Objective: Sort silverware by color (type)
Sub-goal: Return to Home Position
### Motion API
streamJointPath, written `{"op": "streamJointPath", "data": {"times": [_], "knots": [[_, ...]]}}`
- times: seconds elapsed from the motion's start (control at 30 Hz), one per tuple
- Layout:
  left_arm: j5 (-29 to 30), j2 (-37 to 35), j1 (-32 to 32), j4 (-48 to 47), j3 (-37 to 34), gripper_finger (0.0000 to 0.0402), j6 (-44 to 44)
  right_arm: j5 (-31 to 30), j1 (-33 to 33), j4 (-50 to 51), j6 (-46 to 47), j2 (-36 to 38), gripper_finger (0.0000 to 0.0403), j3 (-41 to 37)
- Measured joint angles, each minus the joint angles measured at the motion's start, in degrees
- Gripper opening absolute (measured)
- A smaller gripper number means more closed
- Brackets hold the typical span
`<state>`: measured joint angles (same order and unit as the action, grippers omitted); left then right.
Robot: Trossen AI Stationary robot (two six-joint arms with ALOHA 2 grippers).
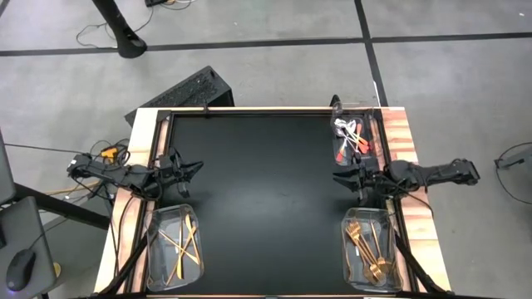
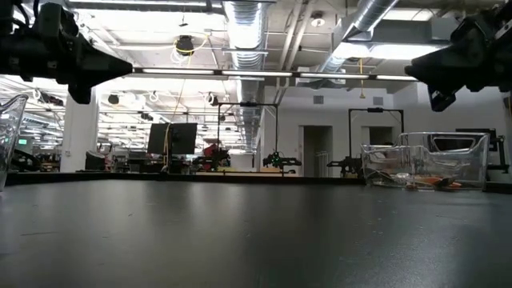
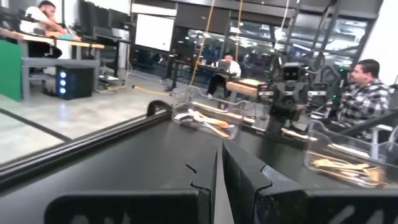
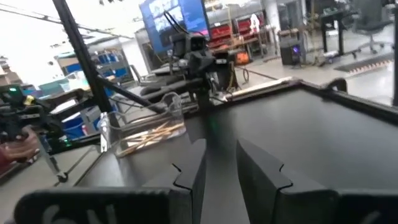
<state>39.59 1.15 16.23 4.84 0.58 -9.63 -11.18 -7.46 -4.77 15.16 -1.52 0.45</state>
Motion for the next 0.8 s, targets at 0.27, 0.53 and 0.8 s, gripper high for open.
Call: {"op": "streamJointPath", "data": {"times": [0.27, 0.53, 0.8], "knots": [[-3.5, -1.0, 0.0, 4.3, 0.0, 0.0015, 5.0, -1.8, -4.3, -1.3, -2.7, 1.4, 0.0111, 0.9], [-18.3, -0.8, -3.7, 5.5, -0.1, 0.0015, 6.8, -2.1, -7.6, -0.3, -5.6, 1.4, 0.0111, 2.5], [-22.0, -0.8, -7.9, 1.9, -0.2, 0.0015, 7.0, -3.4, -5.2, -1.4, -5.3, 1.2, 0.0111, 0.0]]}}
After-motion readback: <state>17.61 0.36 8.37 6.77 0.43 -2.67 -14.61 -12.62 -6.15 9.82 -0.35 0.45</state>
